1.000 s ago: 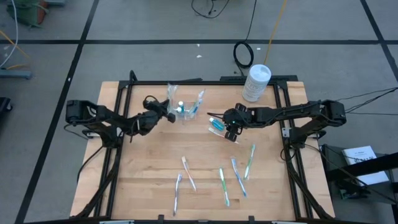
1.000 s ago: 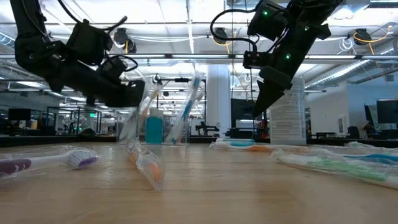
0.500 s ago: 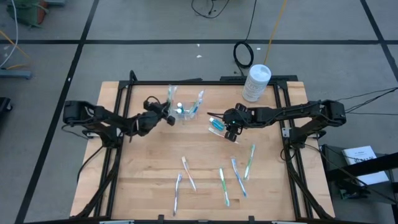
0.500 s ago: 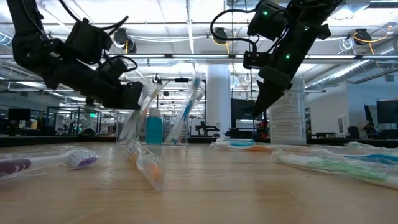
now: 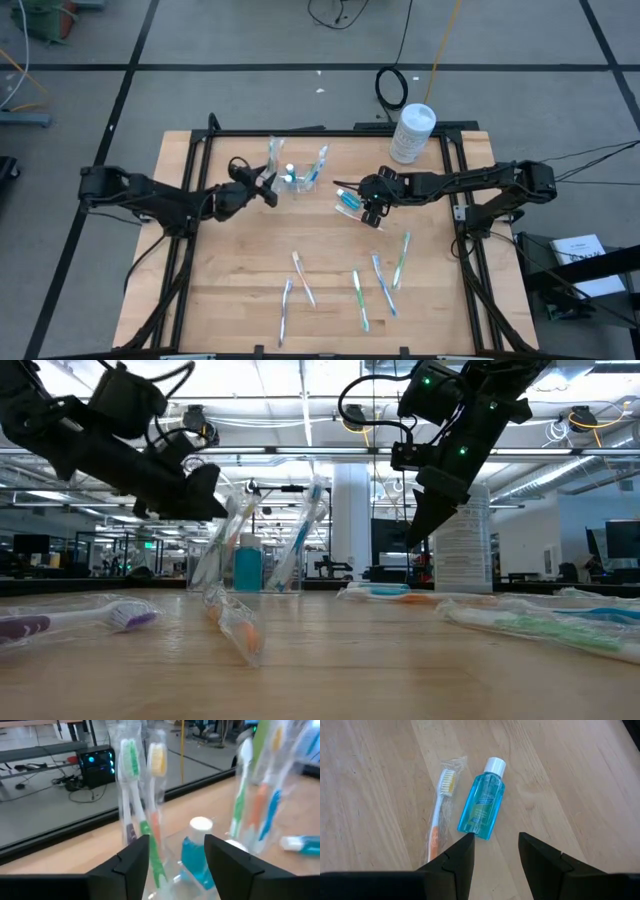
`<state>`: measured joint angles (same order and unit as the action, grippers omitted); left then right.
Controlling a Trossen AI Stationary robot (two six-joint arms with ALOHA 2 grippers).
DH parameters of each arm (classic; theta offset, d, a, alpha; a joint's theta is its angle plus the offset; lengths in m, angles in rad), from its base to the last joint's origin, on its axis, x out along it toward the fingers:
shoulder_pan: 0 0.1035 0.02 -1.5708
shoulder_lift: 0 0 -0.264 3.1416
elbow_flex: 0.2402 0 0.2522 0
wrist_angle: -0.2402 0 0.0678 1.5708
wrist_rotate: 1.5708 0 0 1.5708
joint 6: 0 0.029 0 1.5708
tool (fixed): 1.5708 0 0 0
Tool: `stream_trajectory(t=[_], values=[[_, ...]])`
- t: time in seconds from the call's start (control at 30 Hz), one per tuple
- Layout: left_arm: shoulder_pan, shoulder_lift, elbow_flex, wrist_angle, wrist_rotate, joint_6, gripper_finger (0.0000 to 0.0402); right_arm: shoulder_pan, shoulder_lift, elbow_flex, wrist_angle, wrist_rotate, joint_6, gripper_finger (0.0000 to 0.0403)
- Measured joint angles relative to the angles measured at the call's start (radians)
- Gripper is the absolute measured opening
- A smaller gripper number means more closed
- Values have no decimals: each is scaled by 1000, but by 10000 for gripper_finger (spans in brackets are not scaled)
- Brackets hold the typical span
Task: Pick & Place toothbrushing station
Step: Put the purple toothbrush into the transparent organizer
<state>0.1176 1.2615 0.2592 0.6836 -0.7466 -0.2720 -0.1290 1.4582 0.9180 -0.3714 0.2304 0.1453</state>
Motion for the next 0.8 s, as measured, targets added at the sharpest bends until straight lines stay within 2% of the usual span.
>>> stream_trajectory(t=[0.1, 0.27, 0.33, 0.5, 0.57, 0.67, 0.8], values=[[-44, -54, 0, -54, -31, -52, 197, 0, 0, 0, 0, 0, 0, 144], [-141, -125, 0, -76, -27, -104, 198, 0, 0, 0, 0, 0, 0, 144], [-182, -151, 0, -65, 13, -124, 198, 0, 0, 0, 0, 0, 0, 144], [-240, -169, 6, 74, 206, -161, 198, 0, 0, 0, 0, 0, 0, 144], [-268, -169, 39, 79, 277, -178, 198, 0, 0, 0, 0, 0, 0, 144], [-325, -167, 139, -48, 330, -177, 198, 0, 0, 0, 0, 0, 0, 144], [-387, -158, 361, -421, 255, -157, 198, 0, 0, 0, 0, 0, 13, 144]])
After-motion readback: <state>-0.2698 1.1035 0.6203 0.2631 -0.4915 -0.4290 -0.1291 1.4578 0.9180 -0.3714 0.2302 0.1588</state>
